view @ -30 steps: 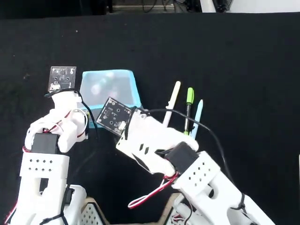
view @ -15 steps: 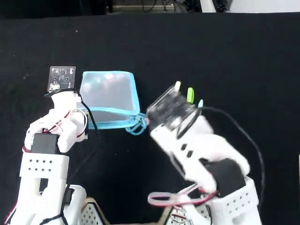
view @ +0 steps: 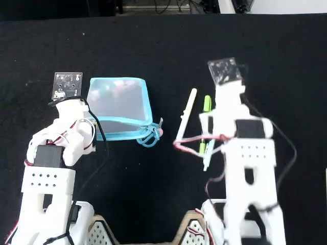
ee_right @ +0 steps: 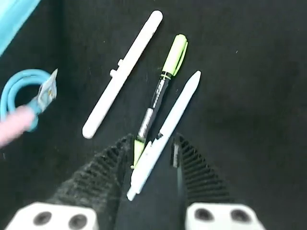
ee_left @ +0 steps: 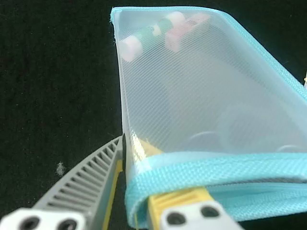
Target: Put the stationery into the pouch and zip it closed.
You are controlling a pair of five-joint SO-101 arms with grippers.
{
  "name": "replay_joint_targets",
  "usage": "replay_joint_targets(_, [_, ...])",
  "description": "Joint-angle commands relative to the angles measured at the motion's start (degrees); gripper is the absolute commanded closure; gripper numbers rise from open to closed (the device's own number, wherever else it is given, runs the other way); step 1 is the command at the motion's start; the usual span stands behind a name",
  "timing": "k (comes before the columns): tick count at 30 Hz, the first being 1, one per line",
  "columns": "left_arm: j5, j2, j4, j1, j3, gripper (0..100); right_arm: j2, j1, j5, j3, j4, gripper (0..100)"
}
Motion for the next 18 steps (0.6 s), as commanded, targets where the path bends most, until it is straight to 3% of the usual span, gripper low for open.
replay_joint_targets(1, [0.35, -0.26, 0.53, -0.48, -0.57, 97, 6.9, -2.9, -7.56, -5.93, -6.86, 88.2])
replay_joint_targets(6, [0.35, -0.26, 0.53, -0.57, -0.48, 97, 20.26, -6.42, -11.6, -13.93, -9.14, 88.2])
replay_joint_targets(18, [0.35, -0.26, 0.53, -0.57, -0.48, 97, 54.46, -6.15, -21.8, -40.84, -9.14, 88.2])
